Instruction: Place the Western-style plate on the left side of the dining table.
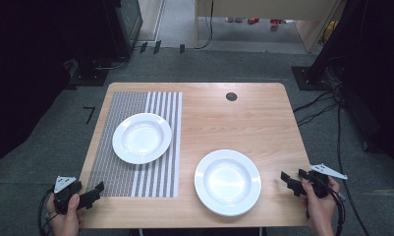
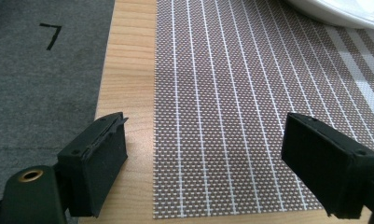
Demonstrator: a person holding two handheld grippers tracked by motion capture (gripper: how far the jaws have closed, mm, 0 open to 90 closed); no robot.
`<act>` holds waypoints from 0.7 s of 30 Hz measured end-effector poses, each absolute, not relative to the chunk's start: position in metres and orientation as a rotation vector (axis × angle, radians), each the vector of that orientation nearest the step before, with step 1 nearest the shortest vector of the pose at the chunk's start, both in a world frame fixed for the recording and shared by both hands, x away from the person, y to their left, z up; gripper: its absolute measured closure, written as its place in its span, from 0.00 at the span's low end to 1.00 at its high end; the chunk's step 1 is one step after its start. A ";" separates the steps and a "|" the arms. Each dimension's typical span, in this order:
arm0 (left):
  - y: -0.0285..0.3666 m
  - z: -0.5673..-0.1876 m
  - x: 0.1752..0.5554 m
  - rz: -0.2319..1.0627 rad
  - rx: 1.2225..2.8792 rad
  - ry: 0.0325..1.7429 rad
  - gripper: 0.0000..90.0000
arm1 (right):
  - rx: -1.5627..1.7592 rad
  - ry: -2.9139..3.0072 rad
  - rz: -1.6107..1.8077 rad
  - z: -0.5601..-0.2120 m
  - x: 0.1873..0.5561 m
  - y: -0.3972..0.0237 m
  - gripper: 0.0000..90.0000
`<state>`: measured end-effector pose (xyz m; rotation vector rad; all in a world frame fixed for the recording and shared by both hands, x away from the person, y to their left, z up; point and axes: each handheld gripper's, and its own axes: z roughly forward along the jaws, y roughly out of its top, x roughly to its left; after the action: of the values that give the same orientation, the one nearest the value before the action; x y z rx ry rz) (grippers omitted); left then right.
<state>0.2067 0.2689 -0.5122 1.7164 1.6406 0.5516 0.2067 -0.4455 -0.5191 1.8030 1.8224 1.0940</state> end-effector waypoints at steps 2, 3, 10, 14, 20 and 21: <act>0.268 -0.513 0.206 0.561 1.732 1.632 0.16 | 1.783 1.824 1.070 -0.521 0.201 -0.446 0.20; 0.268 -0.513 0.205 0.567 1.740 1.627 0.16 | 1.774 1.829 1.055 -0.521 0.200 -0.446 0.20; 0.262 -0.516 0.206 0.617 1.772 1.614 0.14 | 1.668 1.865 0.929 -0.525 0.196 -0.435 0.18; 0.255 -0.518 0.206 0.686 1.832 1.597 0.13 | 1.633 1.890 0.852 -0.526 0.197 -0.428 0.15; 0.254 -0.519 0.207 0.690 1.829 1.593 0.11 | 1.638 1.889 0.850 -0.526 0.198 -0.427 0.14; 0.254 -0.519 0.207 0.690 1.829 1.592 0.11 | 1.636 1.890 0.849 -0.526 0.198 -0.427 0.14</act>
<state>0.2068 0.2544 -0.5192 1.8292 1.5915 0.6902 0.1975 -0.4270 -0.5256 1.6362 1.8899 0.8495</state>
